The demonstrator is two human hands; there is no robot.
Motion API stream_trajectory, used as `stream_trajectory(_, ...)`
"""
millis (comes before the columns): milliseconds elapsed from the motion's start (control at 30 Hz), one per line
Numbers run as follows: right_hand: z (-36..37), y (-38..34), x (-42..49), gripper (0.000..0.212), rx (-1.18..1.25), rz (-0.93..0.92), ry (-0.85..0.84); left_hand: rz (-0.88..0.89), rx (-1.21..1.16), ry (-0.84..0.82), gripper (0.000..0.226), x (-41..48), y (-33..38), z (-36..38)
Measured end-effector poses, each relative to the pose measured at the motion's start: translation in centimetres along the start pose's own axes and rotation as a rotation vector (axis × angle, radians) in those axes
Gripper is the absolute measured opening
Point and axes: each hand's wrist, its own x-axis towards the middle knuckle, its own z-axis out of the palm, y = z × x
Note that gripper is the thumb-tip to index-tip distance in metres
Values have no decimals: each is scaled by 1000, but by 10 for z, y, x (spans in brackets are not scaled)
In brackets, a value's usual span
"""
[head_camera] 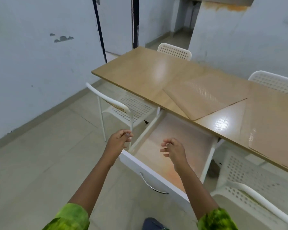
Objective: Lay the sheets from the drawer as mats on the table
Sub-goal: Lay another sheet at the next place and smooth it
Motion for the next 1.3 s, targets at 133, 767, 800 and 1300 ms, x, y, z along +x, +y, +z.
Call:
stream_trajectory(133,38,-11,26,32,3,25,16,-9,4,-26,20,40,-5,-29)
stream_trajectory(767,119,-74,175,32,224,124,440,-35,113,-512,20,311,32,-40)
stream_trajectory(800,122,-77,179,32,246,126,487,-19,131,-559,20,324,37,-37)
stream_trajectory(1300,69,-90,222,22,113,178,950,412,536,-1028,20,419,96,78)
